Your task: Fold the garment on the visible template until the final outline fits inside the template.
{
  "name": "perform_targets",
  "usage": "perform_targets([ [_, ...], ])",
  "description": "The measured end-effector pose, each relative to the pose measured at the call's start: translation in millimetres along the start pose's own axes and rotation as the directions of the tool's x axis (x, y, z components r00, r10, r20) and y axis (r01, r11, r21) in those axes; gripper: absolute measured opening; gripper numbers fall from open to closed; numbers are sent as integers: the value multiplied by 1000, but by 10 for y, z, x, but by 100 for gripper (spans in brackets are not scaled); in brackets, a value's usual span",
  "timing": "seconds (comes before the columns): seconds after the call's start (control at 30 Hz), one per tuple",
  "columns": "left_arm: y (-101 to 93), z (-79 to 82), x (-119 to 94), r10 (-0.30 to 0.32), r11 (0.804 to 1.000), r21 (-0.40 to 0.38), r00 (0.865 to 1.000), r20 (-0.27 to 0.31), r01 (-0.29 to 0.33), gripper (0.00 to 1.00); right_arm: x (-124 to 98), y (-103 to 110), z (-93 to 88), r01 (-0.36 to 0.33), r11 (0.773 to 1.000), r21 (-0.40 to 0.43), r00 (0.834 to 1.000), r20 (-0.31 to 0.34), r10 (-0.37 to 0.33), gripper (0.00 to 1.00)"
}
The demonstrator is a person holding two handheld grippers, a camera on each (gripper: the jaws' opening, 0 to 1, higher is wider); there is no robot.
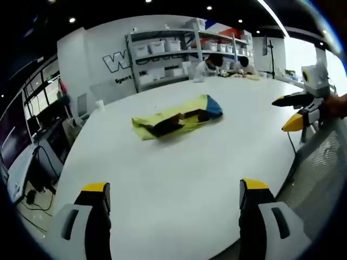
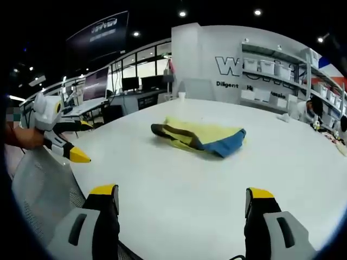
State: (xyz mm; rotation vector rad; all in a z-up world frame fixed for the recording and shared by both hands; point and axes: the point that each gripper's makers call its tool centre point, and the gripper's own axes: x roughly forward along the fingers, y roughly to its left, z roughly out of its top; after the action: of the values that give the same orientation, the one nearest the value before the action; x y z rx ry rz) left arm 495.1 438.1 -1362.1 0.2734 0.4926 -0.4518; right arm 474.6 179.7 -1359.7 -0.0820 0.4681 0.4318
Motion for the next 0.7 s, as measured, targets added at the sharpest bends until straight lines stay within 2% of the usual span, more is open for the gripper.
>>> perform_targets([
  [0.4, -22, -21, 5, -5, 1000, 8, 1000, -11, 5, 99, -5, 0, -4, -1, 1000, 6, 1000, 0, 1, 96],
  [0.7, -21, -26, 1, -2, 1000, 22, 1000, -12, 3, 99, -10, 10, 44, -5, 1000, 13, 1000, 24, 5, 96],
])
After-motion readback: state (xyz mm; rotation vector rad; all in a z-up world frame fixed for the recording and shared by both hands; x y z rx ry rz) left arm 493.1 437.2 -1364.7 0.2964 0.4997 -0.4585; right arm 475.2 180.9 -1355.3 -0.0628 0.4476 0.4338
